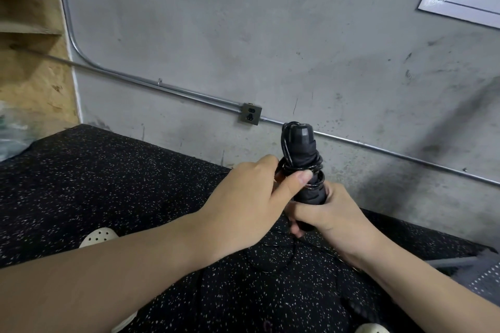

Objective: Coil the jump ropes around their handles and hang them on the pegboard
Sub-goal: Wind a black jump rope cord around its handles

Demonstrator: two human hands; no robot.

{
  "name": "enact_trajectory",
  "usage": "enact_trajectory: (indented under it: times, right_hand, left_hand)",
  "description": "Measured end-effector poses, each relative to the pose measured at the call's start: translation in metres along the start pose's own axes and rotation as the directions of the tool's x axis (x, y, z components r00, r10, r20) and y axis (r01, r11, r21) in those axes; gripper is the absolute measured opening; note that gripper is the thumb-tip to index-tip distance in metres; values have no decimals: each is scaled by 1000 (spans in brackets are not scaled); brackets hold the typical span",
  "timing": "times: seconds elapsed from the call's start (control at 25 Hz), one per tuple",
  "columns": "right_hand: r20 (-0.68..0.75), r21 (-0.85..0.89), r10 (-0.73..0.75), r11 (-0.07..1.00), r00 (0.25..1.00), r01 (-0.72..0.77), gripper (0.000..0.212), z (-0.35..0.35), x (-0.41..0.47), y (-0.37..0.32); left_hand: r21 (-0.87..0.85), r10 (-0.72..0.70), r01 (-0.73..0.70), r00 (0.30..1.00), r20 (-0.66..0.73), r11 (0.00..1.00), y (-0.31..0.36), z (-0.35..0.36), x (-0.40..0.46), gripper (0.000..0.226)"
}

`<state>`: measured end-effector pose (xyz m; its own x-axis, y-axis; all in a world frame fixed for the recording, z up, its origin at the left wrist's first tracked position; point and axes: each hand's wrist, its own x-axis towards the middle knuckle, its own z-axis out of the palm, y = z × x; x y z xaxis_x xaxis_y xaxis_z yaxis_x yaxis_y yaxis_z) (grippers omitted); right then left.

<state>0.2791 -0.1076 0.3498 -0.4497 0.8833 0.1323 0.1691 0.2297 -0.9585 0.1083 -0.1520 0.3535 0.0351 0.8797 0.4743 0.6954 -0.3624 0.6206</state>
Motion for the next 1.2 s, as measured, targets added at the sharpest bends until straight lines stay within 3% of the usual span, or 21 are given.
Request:
enact_trajectory:
  times: [0.08,0.16,0.24,0.32,0.4,0.48,0.56,0.68,0.92,1.2]
  right_hand:
    - [-30,-57,-60,997,998,58,19,1,-1,-3]
    - [49,-53,-32,998,998,34,17,-5,-3,-9]
    - [283,119,109,982,953,-148,21,-15,-6,-15]
    - [510,336,173,862,843,-380,39,-23,-11,-18]
    - [568,388,119,834,815,-392,37,-25,-13,-15]
    - [542,325,96,892,835,-314,27,-22,-12,-13]
    - [468,278,67,935,881,-219,15,-21,-11,-11]
    - [373,277,30,950,928,-142,9,-20,-9,-6]
    - [254,248,-24,968,967,-41,13,-17,-3,0]
    - [91,35,-42,999,995,39,23,-17,3,4]
  left_hand:
    - [-41,-11,10,1000,-19,999,1,-1,3,65]
    - [-126,2,-5,1000,-22,992,-3,-3,5,69]
    - [-226,38,-39,999,-8,973,-8,-3,5,65]
    - [-269,80,-71,997,21,961,-10,-2,3,61]
    - [-283,113,-90,991,66,955,-10,-2,1,62]
    - [-262,62,-23,988,139,965,-10,-5,2,77]
    - [-114,-54,74,984,173,991,-11,-8,2,92]
    - [0,-147,149,979,141,989,-10,-10,3,83]
    - [10,-40,40,999,2,999,-4,-9,4,65]
    - [62,-16,17,1000,-21,998,2,-4,0,51]
